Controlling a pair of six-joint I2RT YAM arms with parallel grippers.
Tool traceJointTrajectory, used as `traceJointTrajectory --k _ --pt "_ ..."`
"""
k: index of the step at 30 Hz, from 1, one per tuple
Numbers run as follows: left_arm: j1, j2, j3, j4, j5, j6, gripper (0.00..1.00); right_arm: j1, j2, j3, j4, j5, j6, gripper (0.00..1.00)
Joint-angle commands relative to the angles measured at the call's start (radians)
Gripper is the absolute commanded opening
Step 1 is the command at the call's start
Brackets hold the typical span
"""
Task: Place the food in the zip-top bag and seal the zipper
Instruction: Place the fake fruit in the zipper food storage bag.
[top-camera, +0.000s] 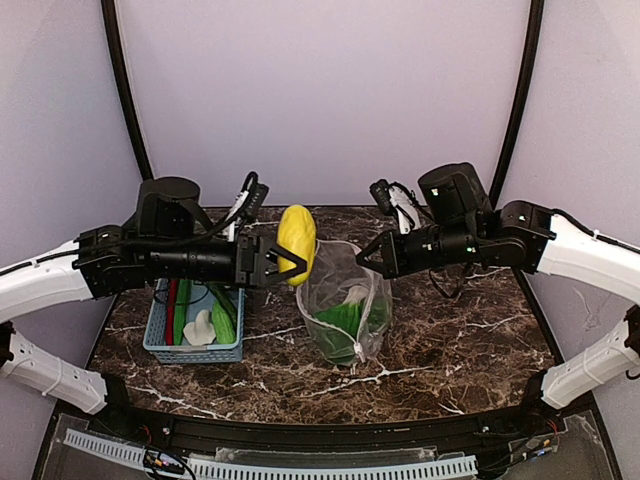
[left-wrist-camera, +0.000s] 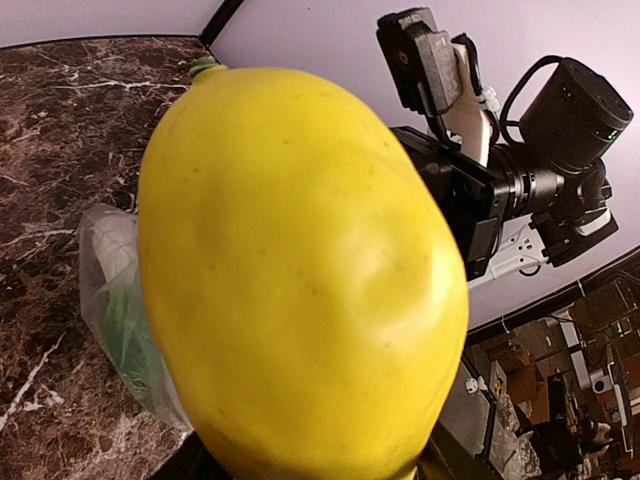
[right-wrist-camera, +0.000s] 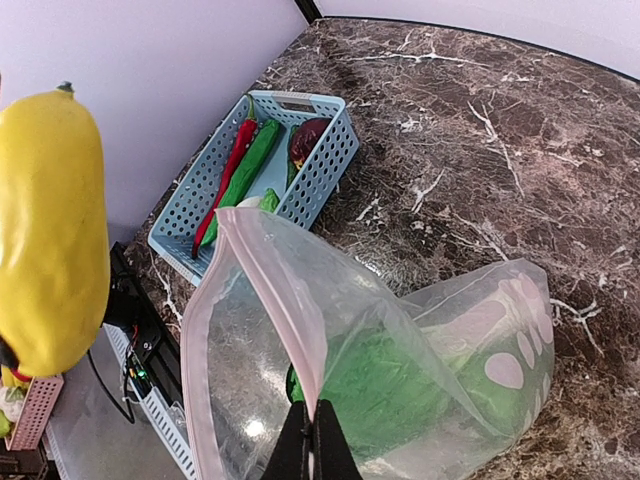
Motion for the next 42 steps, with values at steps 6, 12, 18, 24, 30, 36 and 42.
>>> traceJointTrajectory --k 6,12,18,24,30,36,42 --pt "-0.118 0.148 0.105 0.084 0.007 -0.026 0.49 0.008 -0.012 0.014 0.034 0.015 -0.021 0.0" --pt "-0.129 0.177 0.122 0.038 0.016 -0.054 0.49 0.008 -0.022 0.004 0.041 0.013 -0.023 0.0" --pt "-0.129 0.185 0.106 -0.027 -0.034 -0.06 0.49 0.008 -0.03 0.007 0.041 0.011 -0.028 0.0" --pt "-0.129 0.21 0.112 -0.062 -0.031 -0.062 0.49 0.008 -0.038 0.012 0.042 -0.001 -0.027 0.0" --pt "-0.128 0.253 0.154 -0.138 -0.058 -0.04 0.49 0.008 -0.041 0.013 0.048 -0.016 -0.027 0.0" --pt "-0.107 0.289 0.189 -0.148 -0.065 -0.033 0.51 0.008 -0.044 -0.006 0.061 -0.031 -0.027 0.0" --pt "-0.076 0.326 0.208 -0.146 -0.035 -0.035 0.51 0.008 -0.051 -0.014 0.066 -0.04 -0.027 0.0"
